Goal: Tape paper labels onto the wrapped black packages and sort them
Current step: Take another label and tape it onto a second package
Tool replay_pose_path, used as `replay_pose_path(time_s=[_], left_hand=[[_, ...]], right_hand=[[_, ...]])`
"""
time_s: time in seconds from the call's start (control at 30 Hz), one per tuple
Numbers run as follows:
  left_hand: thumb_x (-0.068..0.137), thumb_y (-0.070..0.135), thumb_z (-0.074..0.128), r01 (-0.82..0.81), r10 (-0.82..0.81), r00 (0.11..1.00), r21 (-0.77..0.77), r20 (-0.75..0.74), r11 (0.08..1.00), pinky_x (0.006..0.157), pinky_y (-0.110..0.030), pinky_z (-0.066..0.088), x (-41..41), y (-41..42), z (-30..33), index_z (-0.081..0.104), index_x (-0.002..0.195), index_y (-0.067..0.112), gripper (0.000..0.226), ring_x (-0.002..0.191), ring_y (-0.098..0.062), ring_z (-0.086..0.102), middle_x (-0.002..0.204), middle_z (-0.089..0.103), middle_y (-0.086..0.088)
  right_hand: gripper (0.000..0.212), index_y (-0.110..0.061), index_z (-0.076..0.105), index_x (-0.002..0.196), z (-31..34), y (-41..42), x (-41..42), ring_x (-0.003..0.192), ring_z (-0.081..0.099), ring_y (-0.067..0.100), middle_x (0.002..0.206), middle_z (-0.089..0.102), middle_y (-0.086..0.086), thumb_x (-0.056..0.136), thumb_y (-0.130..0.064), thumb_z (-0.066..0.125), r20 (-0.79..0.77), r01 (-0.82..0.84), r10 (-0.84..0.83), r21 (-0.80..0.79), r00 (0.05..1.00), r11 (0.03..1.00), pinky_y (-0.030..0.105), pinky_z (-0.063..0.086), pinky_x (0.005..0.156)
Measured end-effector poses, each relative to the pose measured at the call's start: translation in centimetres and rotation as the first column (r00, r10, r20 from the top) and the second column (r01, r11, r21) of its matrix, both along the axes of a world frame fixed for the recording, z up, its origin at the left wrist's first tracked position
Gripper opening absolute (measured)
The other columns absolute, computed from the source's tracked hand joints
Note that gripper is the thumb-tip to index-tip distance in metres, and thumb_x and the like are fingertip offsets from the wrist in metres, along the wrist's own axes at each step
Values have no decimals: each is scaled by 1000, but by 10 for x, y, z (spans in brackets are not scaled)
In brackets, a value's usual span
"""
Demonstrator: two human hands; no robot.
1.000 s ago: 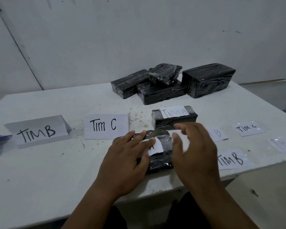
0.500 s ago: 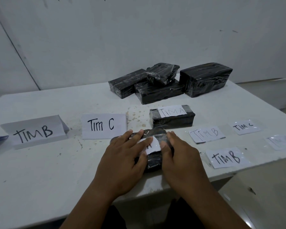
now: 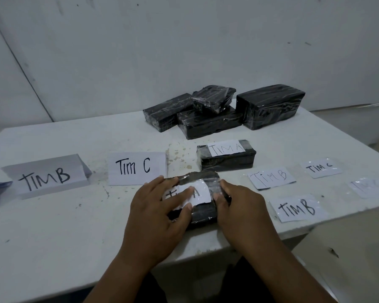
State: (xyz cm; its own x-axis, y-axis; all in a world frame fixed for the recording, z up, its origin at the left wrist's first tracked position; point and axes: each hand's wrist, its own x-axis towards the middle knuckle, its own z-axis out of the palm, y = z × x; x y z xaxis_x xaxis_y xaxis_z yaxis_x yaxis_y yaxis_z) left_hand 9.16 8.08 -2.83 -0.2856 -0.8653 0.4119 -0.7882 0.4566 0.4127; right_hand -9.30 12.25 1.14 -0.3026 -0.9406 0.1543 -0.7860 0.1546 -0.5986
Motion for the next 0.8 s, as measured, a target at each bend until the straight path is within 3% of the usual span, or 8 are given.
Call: replay_pose_path(time_s=[0.07, 0.17, 0.33, 0.4, 0.53, 0.63, 0.73, 0.8], left_hand=[[92, 53, 44, 3, -3, 1000, 11, 1, 1000, 119, -42, 30, -1, 0, 1, 67, 128, 47, 43, 144, -13, 39, 146, 56, 14], [92, 56, 37, 56, -55, 998, 78, -18, 995, 121, -30, 13, -1, 0, 6, 58, 133, 54, 45, 149, -7, 26, 153, 47, 18], [72, 86, 50, 84, -126, 978, 238, 165, 968, 122, -31, -3, 7, 4, 15, 27, 136, 75, 69, 154, -6, -13, 169, 0, 19], [66, 86, 58, 72, -130, 971, 274, 198, 959, 122, -32, -1, 9, 3, 17, 25, 139, 75, 81, 155, -10, -16, 169, -10, 13], [67, 75, 55, 126, -167, 967, 208, 193, 970, 122, -33, 14, 7, -1, 19, 33, 143, 68, 79, 152, -14, 10, 163, 18, 6], [69, 77, 48, 139, -181, 964, 210, 196, 968, 119, -31, 12, -1, -2, 20, 31, 145, 66, 79, 149, -13, 10, 159, 17, 8], [69, 77, 44, 159, -203, 957, 210, 206, 965, 120, -33, 14, -12, -7, 20, 26, 146, 66, 80, 149, -15, 9, 160, 15, 8], [70, 76, 44, 167, -209, 953, 196, 218, 966, 124, -36, 15, -18, -10, 19, 21, 150, 62, 84, 151, -16, 8, 162, 14, 8]], right_hand=[[40, -23, 57, 143, 3, 0, -3, 106, 58, 5, 128, 68, -4, 105, -33, 51, 2, 3, -3, 7, 1000, 1000, 11, 31, 81], [31, -22, 66, 132, 6, -1, -6, 87, 49, 1, 121, 72, -4, 103, -29, 56, 42, 12, -13, 16, 999, 1000, 2, 31, 63], [31, -25, 66, 132, 5, -3, -11, 73, 46, -5, 120, 71, -6, 102, -28, 59, 84, 26, -28, 28, 996, 999, 1, 31, 55], [34, -24, 64, 135, 4, -5, -12, 79, 48, -3, 123, 71, -6, 101, -28, 60, 73, 26, -27, 19, 997, 999, 1, 29, 59], [34, -24, 65, 134, 6, -5, -16, 87, 50, 3, 122, 71, -5, 100, -29, 61, 47, 34, -35, 29, 998, 999, 9, 34, 71], [28, -26, 68, 126, 13, -7, -22, 87, 54, 7, 119, 70, -6, 99, -30, 62, -12, 59, -59, 34, 998, 998, 22, 41, 77], [32, -26, 65, 129, 22, -23, -36, 113, 57, 16, 128, 63, -4, 97, -27, 63, -7, 83, -85, -146, 996, 986, 33, 48, 94], [42, -25, 60, 135, 27, -44, -52, 125, 48, 22, 138, 56, -1, 94, -21, 65, -123, 54, -81, -206, 989, 977, 40, 44, 101]])
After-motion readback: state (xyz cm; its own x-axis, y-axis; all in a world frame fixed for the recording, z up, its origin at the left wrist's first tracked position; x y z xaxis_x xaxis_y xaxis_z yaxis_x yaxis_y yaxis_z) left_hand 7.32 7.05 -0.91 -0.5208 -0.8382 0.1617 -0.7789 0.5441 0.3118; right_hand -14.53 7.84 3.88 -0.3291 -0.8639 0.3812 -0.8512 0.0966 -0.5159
